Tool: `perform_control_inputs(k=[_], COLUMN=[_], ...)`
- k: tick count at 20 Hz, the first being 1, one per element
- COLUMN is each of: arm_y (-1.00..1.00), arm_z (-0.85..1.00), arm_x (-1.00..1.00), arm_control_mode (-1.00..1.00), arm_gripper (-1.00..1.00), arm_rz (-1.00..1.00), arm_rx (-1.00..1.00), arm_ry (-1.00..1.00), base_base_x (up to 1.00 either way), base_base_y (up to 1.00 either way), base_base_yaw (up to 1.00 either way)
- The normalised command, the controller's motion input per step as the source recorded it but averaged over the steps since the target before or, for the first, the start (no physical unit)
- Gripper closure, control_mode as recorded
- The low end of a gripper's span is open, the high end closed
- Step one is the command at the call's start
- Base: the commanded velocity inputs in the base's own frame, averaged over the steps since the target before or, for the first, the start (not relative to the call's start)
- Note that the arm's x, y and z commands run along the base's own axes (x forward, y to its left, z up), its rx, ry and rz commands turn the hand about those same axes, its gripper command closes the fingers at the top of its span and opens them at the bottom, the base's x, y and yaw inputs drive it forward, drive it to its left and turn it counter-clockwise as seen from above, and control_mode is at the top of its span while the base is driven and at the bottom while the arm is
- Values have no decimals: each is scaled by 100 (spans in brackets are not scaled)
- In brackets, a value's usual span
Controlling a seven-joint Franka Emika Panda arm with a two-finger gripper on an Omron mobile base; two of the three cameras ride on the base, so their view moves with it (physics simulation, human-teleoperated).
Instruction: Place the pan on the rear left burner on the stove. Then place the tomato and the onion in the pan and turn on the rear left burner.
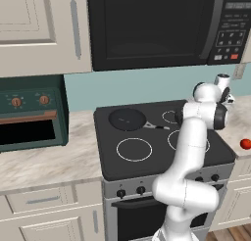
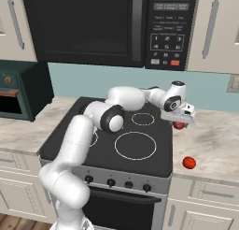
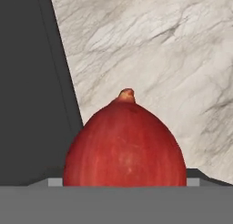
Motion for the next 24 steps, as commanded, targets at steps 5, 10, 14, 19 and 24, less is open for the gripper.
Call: perform_control_inputs(k=[5,10,14,19,24], arm_y=[59,58,57,53,49], arm_z=[43,35,25,41,54], arm_x=[-80,-65,-39,-3,0], arm_control_mode=[-100,-100,-100,-100,-100], arm_gripper=[100,100,100,100,100], arm_rz=[0,0,0,0,0], arm_rx=[0,0,0,0,0], arm_ry=[-24,-24,-21,-16,-9], base_base_x=[0,0,0,0,0], base_base_y=[0,0,0,0,0], base_base_yaw=[0,0,0,0,0])
